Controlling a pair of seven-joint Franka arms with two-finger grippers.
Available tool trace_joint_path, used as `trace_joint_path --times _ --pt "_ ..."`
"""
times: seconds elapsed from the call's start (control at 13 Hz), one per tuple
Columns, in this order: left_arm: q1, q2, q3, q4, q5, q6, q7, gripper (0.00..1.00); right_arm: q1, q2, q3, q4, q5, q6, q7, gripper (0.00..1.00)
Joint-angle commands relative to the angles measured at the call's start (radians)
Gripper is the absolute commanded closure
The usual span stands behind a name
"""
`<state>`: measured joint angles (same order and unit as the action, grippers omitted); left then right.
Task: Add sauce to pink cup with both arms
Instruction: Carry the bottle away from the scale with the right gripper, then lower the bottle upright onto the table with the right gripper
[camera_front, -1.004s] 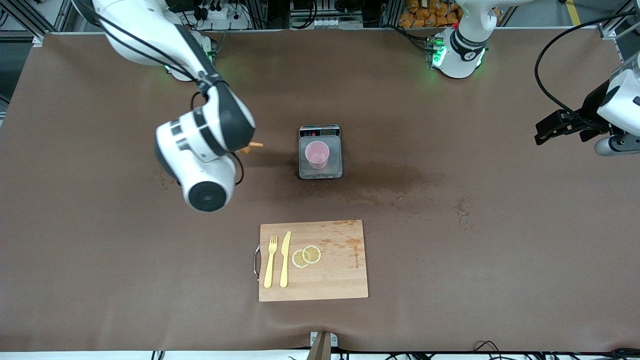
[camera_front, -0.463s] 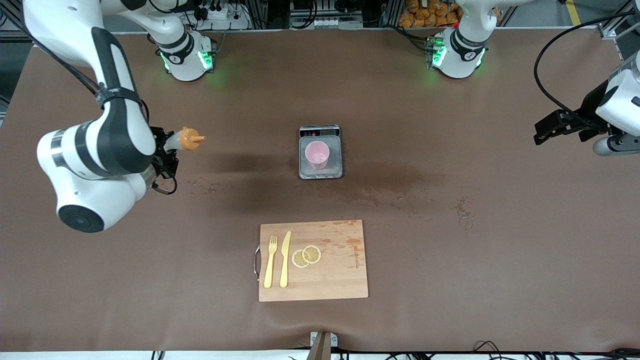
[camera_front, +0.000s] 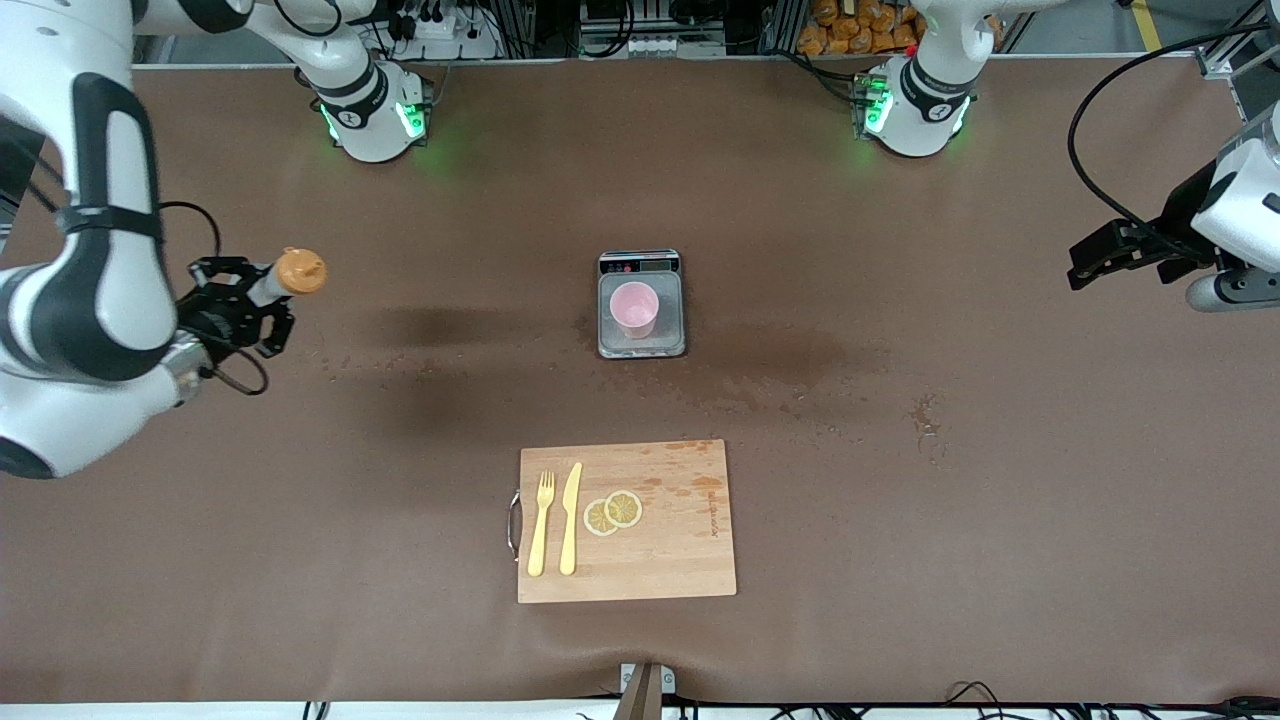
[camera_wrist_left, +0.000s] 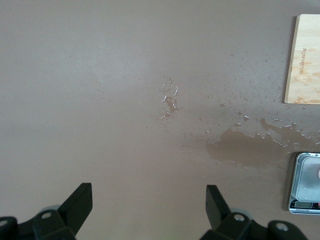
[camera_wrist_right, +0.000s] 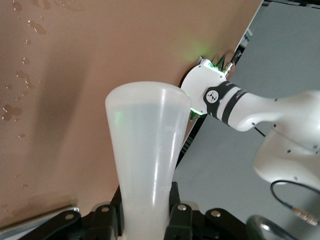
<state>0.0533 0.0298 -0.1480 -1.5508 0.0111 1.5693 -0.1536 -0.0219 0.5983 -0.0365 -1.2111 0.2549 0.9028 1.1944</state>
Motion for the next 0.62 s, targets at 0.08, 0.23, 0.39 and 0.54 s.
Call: trace_joint_path --times 0.08,0.23,0.39,0.54 --pt "0.003 -0.014 -0.002 -0.002 0.024 -0.008 0.017 0.00 -0.099 -0.018 0.017 -0.056 0.026 -0.013 -0.195 0.81" --pt "0.004 -0.016 -0.002 0.000 0.024 -0.009 0.017 0.00 -0.186 0.009 0.017 -0.068 0.064 -0.013 -0.339 0.81" --pt "0.005 -0.016 -0.001 0.000 0.024 -0.011 0.019 0.00 -0.249 0.058 0.017 -0.068 0.099 -0.010 -0.448 0.81" --pt "0.005 -0.016 -0.001 0.000 0.024 -0.011 0.017 0.00 -0.292 0.103 0.015 -0.068 0.153 -0.004 -0.531 0.80"
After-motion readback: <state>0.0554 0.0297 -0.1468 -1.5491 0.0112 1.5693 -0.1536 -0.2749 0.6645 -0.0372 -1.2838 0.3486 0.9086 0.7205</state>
